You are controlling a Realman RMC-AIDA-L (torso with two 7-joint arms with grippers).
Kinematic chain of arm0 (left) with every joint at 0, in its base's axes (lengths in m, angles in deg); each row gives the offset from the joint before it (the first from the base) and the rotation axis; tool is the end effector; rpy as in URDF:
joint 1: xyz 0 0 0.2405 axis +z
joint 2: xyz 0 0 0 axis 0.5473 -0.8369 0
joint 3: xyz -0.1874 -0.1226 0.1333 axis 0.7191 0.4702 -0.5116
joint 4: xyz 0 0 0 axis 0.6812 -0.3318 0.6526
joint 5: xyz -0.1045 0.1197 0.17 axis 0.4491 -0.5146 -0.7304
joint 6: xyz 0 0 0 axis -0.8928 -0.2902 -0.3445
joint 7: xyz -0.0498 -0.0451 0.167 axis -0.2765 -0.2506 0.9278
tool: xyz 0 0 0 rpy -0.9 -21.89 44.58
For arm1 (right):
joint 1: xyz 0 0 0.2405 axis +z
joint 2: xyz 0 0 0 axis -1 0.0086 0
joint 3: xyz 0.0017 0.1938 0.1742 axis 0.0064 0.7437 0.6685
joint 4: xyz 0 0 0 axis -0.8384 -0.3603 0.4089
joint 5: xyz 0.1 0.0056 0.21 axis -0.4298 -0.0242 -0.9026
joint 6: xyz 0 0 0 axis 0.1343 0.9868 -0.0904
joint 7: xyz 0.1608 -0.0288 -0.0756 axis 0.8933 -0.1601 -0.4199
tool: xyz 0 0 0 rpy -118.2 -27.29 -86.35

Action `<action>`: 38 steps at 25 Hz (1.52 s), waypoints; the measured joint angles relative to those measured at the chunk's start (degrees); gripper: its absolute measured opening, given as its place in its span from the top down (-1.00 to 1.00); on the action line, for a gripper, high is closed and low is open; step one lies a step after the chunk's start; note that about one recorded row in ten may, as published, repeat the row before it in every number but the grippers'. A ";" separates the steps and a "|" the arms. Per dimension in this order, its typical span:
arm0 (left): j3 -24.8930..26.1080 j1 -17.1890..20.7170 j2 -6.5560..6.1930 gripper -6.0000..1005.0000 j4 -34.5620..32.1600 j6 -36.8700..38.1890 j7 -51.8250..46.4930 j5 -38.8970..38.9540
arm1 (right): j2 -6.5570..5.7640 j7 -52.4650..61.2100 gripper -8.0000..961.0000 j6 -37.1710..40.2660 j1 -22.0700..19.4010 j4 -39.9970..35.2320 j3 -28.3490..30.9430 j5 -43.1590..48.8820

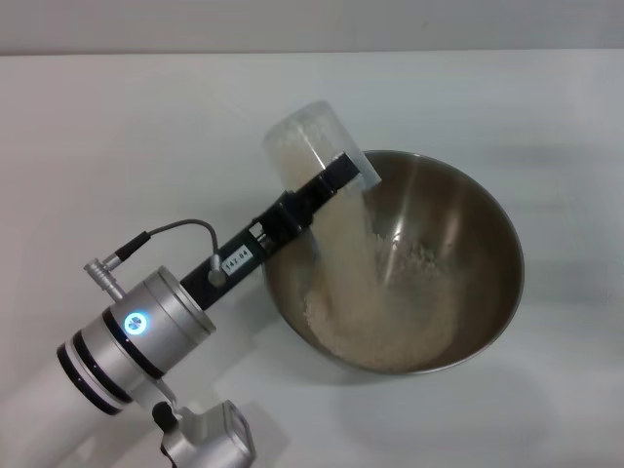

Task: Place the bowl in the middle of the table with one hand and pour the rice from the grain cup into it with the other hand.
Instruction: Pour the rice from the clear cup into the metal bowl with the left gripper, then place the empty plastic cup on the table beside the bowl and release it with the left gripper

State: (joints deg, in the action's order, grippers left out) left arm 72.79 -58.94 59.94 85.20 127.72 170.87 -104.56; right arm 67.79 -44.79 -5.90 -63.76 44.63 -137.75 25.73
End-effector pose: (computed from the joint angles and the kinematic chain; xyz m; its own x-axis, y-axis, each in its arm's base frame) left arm -0.1943 0.2965 -0.1353 0.0778 -0.6459 -0.7594 -0.6915 0.5138 -0.5078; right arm 0.3349 0.3795 0.0732 0.5281 0.4003 -0.7489 -0.8034 -0.0502 -0.5934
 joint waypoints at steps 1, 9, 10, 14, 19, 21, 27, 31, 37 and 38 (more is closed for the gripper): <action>-0.18 0.06 0.00 0.96 0.01 -0.11 3.48 -0.90 | 0.00 -0.01 -0.10 -0.21 0.00 0.00 0.18 0.00; -0.68 0.39 0.00 0.96 0.00 -0.18 13.35 -3.68 | -0.03 -0.02 -0.10 -0.73 0.00 -0.10 0.18 0.00; -0.71 0.39 0.00 0.96 0.00 -0.20 14.13 -3.99 | -0.04 -0.02 -0.10 -0.73 0.00 -0.12 0.18 0.00; -0.71 0.41 0.00 0.96 -0.02 -0.21 15.09 -4.51 | -0.06 -0.02 -0.10 -0.73 0.00 -0.19 0.18 0.00; -0.43 0.36 0.00 0.96 -0.14 -0.22 15.01 -4.56 | -0.09 -0.02 -0.10 -0.73 0.05 -0.19 0.22 0.00; -0.28 0.36 0.00 0.96 -0.13 -0.21 14.59 -4.54 | -0.14 -0.02 -0.10 -0.73 0.11 -0.18 0.25 0.00; 0.36 0.33 0.01 0.96 0.32 -0.22 8.30 -4.14 | -0.19 -0.02 -0.10 -1.46 0.49 -0.13 0.27 0.00; 2.97 1.35 0.00 0.96 2.53 -0.22 -7.16 -3.45 | -0.18 -0.02 -0.10 -1.71 0.61 -0.28 0.27 0.00; 4.79 2.31 0.01 0.96 4.49 -0.69 -28.84 2.89 | 0.09 -0.02 -0.10 -2.07 0.91 -0.45 0.27 0.00; 4.82 2.40 0.01 0.96 4.52 -0.72 -33.98 4.73 | 0.14 -0.02 -0.10 -2.09 0.95 -0.45 0.27 0.00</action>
State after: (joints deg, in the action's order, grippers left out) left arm 77.62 -56.54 59.95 89.72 127.00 136.89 -99.83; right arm 67.94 -44.81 -8.00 -62.81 44.17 -137.49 25.73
